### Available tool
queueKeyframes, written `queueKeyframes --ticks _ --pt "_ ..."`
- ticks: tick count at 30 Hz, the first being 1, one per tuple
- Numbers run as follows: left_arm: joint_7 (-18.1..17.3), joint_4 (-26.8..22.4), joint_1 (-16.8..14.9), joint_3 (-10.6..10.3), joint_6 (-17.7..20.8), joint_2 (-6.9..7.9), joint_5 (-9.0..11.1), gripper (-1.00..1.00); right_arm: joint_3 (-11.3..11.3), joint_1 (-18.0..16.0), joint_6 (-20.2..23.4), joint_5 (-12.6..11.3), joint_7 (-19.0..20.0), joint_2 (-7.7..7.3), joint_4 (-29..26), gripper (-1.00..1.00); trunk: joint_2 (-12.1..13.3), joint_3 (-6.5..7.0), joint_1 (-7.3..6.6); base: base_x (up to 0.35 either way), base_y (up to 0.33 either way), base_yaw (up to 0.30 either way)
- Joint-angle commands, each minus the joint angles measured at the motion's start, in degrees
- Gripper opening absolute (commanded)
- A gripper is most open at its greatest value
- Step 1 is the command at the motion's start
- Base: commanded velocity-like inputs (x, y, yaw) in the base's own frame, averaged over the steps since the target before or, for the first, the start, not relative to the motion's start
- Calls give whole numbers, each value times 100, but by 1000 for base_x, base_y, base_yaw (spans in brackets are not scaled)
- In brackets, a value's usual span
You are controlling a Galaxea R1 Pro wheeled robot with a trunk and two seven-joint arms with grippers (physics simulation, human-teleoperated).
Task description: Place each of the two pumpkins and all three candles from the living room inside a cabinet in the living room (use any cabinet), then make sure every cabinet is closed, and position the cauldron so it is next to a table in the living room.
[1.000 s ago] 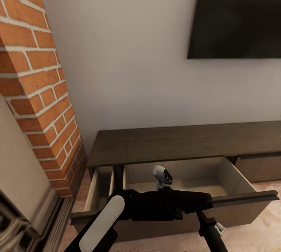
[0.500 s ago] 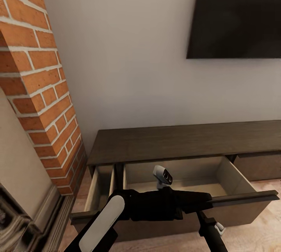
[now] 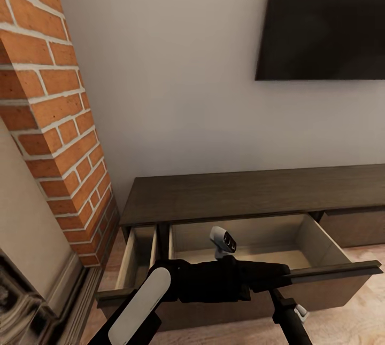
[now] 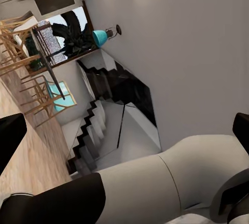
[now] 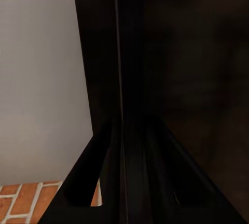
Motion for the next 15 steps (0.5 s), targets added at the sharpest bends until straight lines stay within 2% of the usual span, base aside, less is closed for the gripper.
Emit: queueKeyframes --ticks 1,15 --pt "-22 5 -4 0 18 -2 -6 100 176 -4 112 26 60 7 -18 -100 -3 -4 -2 -44 0 0" --pt "-22 5 -4 0 18 -2 -6 100 176 -4 120 26 60 8 -18 -100 -3 -4 -2 -20 0 0"
